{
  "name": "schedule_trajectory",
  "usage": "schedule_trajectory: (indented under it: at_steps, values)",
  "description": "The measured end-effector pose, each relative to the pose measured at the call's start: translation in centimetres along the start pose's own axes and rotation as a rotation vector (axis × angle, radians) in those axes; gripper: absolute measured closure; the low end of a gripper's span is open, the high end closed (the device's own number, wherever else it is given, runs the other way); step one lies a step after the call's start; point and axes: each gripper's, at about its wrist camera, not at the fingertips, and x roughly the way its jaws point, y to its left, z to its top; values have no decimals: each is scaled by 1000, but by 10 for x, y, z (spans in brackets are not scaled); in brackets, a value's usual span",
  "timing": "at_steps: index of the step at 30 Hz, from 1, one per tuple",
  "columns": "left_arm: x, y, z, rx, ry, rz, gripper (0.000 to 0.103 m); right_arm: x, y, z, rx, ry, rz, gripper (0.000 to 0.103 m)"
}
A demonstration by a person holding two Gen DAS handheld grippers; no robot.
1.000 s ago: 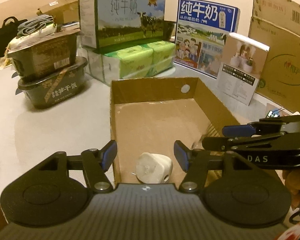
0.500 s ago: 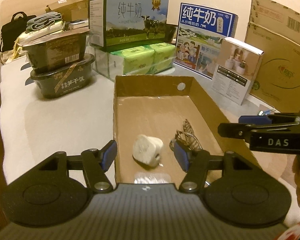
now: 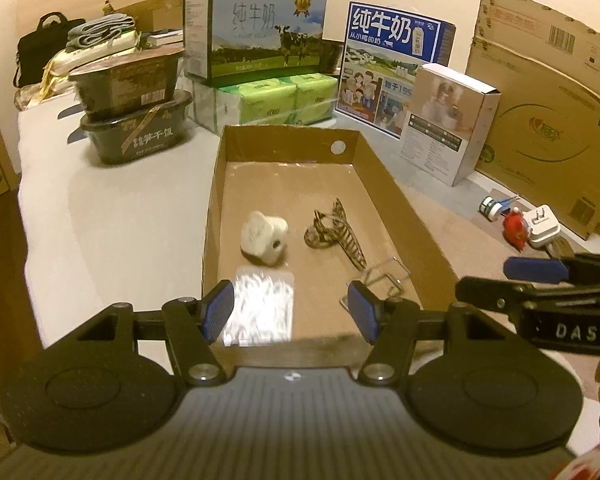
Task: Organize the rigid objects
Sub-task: 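Open both grippers to drop the plug and cord into the tray, then move both open grippers back toward the red toy and charger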
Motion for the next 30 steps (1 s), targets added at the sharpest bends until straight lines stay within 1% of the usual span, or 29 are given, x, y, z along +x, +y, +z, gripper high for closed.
schedule_trajectory:
  at_steps: [4,8,10,12,14,17,24,30]
  values:
    - [-12,-9,-9,4,6,7,40,-18,0,-13,4,7,-9,33]
    - [-23,-15,-15,-1,8,5,30,-34,-2,-23,13,5,-18,30]
    - [-29,-17,-18,4,7,7,28,-39,-2,-26,23,6,-22,29]
    - [-33,-18,-21,7,5,11,23,-44,-2,-30,24,9,-24,28]
    - [-37,-19,-23,6,2,17,22,-48,-1,-33,20,12,-28,27]
    - [-43,-21,-27,6,0,20,17,-54,-3,-38,30,17,-37,26]
    - [-48,-31,-32,11,7,-3,17,-68,-11,-50,49,17,-64,22]
    - [-45,-57,-28,33,1,-54,17,-83,-35,-60,84,10,-126,21]
